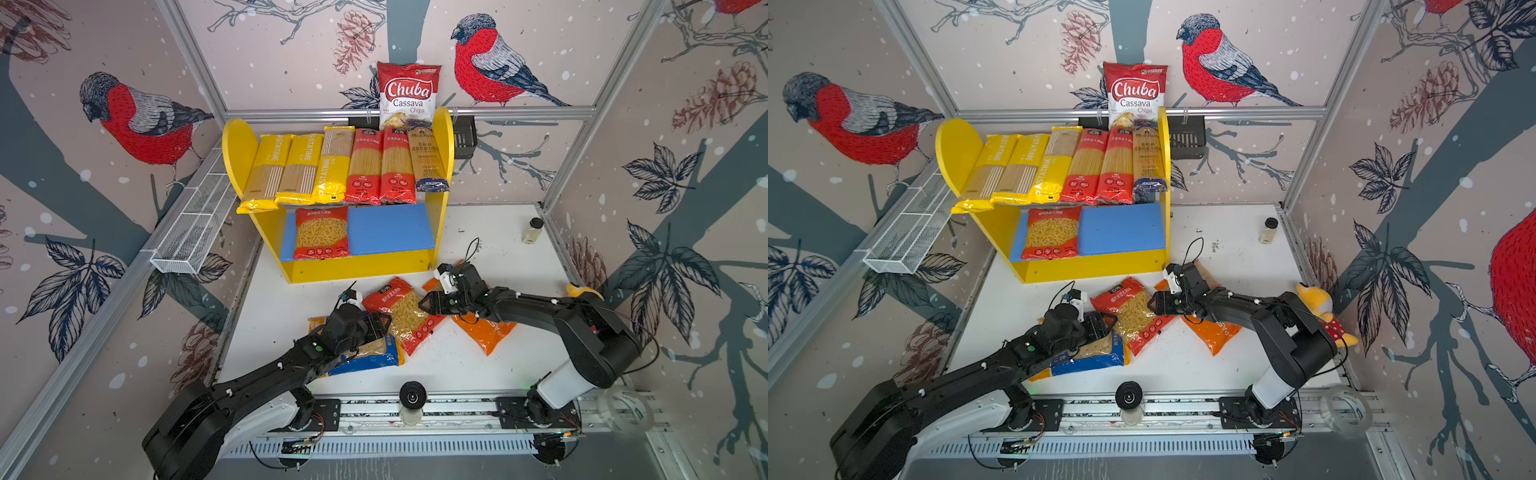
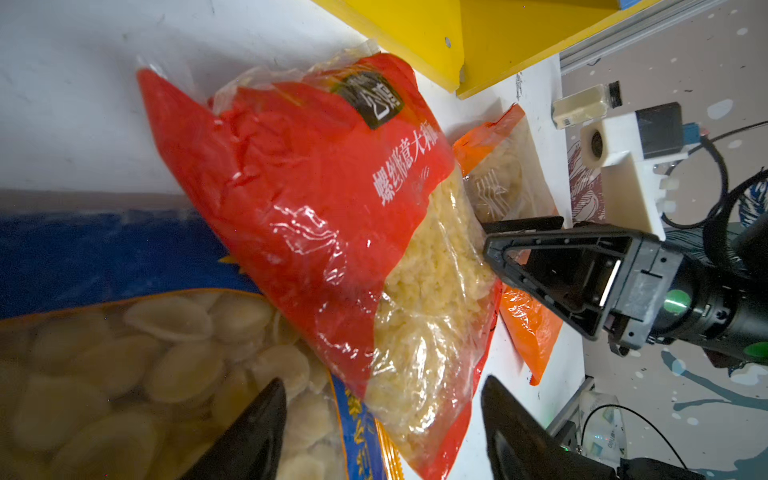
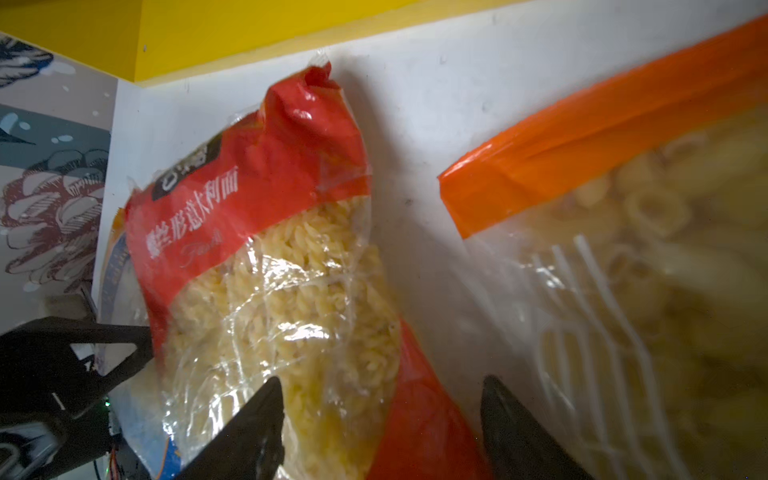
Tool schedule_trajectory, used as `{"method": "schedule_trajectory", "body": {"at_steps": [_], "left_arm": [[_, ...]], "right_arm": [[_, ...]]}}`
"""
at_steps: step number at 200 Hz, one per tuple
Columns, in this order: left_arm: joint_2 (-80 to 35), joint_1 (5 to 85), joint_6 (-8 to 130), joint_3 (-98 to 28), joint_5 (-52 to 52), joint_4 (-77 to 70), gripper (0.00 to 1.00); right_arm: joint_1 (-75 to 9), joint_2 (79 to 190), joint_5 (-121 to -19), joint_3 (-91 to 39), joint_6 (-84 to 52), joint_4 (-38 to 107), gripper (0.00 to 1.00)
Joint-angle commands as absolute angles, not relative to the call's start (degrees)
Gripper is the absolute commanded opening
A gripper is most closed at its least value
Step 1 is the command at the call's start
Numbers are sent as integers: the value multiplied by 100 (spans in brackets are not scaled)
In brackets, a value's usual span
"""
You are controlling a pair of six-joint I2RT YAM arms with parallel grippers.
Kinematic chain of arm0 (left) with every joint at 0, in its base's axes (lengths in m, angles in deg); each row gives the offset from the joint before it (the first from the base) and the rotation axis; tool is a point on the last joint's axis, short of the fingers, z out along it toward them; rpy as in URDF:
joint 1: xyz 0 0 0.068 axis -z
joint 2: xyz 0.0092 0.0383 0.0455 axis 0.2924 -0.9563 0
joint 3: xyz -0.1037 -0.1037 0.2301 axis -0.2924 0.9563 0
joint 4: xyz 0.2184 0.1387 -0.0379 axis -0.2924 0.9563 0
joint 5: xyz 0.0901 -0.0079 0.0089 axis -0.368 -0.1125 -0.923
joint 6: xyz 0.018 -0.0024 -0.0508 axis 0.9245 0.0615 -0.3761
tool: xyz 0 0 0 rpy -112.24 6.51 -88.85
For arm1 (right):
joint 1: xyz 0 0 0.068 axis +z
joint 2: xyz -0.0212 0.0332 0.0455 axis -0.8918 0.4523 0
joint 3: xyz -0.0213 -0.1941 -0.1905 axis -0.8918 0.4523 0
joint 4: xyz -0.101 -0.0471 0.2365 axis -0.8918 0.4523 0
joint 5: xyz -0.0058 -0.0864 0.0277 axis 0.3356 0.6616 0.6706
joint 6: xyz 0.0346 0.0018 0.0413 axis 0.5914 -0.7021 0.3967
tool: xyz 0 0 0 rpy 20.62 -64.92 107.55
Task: Arrange pasta packages on shelves
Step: Move the pasta bag to the center of the table, then pick up the pasta bag from the center of the table.
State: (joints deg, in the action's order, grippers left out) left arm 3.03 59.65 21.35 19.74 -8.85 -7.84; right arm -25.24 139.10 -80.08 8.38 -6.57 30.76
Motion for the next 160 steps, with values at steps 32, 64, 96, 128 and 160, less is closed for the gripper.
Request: {"method": "schedule_trajectory", "body": {"at_steps": [32,64,96,128,160], "left_arm": [[-329,6086,2405,1950,-1117,-1203,63],[-279,6086,2659,1767,-1298,-1147,47],[-299,6084,2733,1786,-1269,-1235,32],[-270,6077,2846,1692,-1296,-1176,21],[-179,6077,3038,1574,-1170,-1224,11]], "right_arm": [[-1910,14236,-8493,819,-765,2598,68],[-1864,14141,-8563,893,-606,2464,48],[-1868,13995,-8809,1055,-288,2189,31],[-1865,13692,-8902,1221,13,2007,23],[-1781,13312,-8689,1370,170,1949,16]]}}
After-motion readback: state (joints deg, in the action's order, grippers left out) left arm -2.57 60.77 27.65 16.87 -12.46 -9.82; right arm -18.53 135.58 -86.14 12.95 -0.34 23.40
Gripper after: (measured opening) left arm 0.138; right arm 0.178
